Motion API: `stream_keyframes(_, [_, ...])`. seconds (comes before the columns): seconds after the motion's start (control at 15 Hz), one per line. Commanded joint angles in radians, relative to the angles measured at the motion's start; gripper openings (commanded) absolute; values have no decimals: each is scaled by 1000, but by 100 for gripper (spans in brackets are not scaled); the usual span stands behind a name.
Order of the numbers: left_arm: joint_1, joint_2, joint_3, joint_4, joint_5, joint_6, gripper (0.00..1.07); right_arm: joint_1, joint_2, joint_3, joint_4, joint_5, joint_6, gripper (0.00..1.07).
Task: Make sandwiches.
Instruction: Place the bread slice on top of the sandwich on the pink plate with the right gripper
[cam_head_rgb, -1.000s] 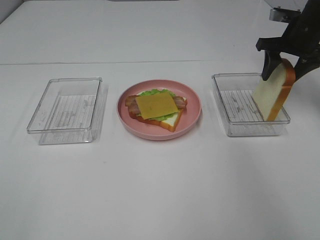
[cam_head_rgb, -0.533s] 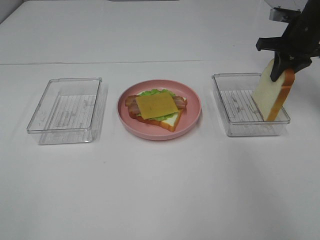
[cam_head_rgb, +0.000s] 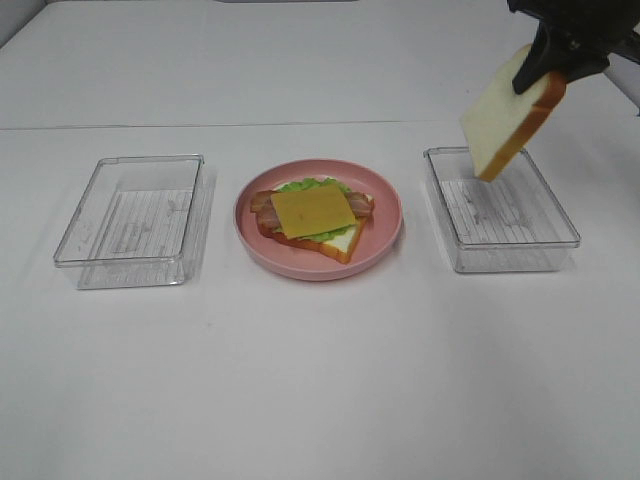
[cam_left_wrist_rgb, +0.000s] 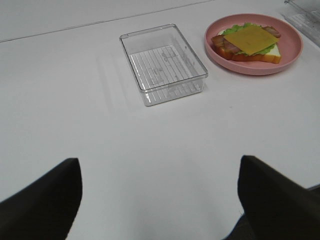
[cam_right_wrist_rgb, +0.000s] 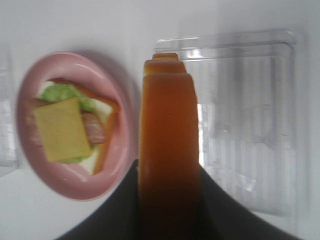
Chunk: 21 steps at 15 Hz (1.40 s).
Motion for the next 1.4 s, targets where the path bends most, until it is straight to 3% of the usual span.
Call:
stream_keyframes(0.07, [-1, -10, 2, 3, -10, -8, 81, 0, -15, 0, 188, 6, -57, 0])
stream_keyframes(0.2, [-1, -10, 2, 3, -10, -8, 81, 2, -15, 54, 358, -15, -115, 0])
stream_keyframes(0.27, [-1, -10, 2, 3, -10, -8, 81, 13, -15, 141, 481, -55, -178, 0])
stream_keyframes(0.47, [-1, -10, 2, 3, -10, -8, 81, 94, -15, 314, 686, -203, -288, 0])
stream_keyframes(0.6, [-1, -10, 2, 3, -10, -8, 81, 173, -15, 391, 750, -308, -315, 0])
stream_keyframes(0.93, [-1, -10, 2, 3, -10, -8, 81, 334, -15, 462, 841, -581, -315, 0])
stream_keyframes(1.4, [-1, -10, 2, 3, -10, -8, 81, 336, 78, 462, 941, -594, -315, 0])
